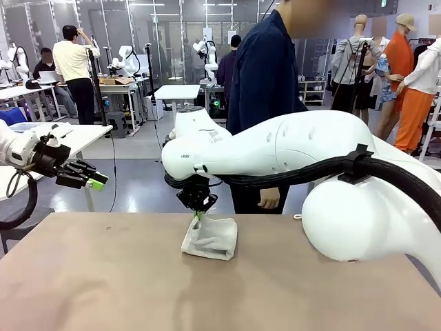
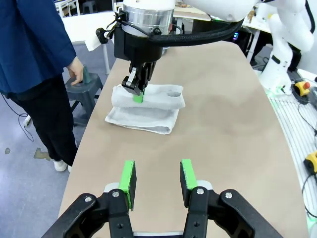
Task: Fold the towels and place them in the basket.
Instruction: When a person lays out a Towel with hook on the table, fold it in half twice.
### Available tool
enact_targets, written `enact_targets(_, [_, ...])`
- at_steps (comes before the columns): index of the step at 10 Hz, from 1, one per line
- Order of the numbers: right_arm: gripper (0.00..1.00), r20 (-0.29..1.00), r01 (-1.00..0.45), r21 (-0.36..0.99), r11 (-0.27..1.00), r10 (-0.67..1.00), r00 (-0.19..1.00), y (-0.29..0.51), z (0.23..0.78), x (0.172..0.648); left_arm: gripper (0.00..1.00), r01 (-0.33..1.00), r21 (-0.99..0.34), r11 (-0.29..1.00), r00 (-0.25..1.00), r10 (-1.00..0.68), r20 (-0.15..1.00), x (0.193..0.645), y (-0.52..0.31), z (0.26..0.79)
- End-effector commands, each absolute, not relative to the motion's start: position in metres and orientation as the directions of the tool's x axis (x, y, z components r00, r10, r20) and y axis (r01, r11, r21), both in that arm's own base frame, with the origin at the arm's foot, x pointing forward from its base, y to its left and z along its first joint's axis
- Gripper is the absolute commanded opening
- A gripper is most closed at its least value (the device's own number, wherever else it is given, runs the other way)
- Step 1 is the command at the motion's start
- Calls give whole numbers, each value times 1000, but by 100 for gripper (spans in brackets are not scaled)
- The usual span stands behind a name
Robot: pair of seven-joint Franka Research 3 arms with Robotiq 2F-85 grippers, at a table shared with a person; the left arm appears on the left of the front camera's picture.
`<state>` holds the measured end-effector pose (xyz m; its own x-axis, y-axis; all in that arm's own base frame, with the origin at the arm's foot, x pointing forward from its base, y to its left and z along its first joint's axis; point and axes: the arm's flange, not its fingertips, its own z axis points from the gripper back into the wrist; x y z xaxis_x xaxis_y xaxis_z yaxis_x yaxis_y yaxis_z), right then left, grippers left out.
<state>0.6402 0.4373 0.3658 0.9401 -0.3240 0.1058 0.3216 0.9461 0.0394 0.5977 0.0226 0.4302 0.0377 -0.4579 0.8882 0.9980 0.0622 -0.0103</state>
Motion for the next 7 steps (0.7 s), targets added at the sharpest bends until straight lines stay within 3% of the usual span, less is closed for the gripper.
enact_targets(1, [0, 130, 356, 64, 932, -362, 923, 448, 366, 644, 48, 998, -7, 54, 32, -465, 885, 597, 22, 432])
enact_targets(3, [0, 155, 366, 65, 929, -371, 915, 449, 362, 643, 48, 998, -7, 54, 32, -465, 885, 597, 22, 432])
enact_targets(4, [21, 156, 362, 57, 930, -367, 917, 449, 361, 643, 48, 998, -7, 54, 32, -465, 885, 597, 22, 432])
enact_targets(5, [25, 170, 357, 69, 931, -364, 916, 449, 361, 642, 48, 998, -7, 54, 32, -465, 885, 597, 22, 432])
enact_targets(6, [41, 180, 366, 76, 928, -374, 910, 448, 361, 641, 48, 998, -7, 54, 32, -465, 885, 597, 22, 432])
enact_targets(7, [45, 192, 382, 90, 920, -393, 899, 447, 363, 640, 48, 998, -7, 54, 32, -465, 885, 597, 22, 432])
